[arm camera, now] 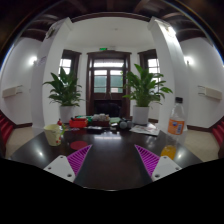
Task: Pour water
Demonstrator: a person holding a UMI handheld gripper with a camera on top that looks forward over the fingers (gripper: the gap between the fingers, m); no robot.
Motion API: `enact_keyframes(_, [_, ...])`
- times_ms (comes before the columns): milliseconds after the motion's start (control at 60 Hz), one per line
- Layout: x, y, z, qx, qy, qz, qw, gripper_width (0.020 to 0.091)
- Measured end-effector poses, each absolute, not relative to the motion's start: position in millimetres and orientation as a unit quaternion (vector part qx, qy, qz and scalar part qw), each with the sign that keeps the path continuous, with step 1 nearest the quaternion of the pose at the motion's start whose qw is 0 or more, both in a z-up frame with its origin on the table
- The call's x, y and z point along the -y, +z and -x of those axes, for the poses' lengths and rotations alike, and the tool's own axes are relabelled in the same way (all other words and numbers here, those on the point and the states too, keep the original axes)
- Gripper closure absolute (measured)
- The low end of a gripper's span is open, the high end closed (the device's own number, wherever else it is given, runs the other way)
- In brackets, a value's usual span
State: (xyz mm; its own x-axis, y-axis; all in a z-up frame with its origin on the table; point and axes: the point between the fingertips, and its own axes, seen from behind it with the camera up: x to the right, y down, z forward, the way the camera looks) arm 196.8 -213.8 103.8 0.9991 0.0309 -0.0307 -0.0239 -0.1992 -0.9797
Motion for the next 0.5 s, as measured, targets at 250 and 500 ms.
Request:
enact_keyframes(250, [211.7,88.4,-310.9,-0.074,-0.048,0.775,0.626,0.0277])
enact_keyframes(500, [181.7,88.0,-420.8,-0.111,-0.053,0.765,0.632,0.0286])
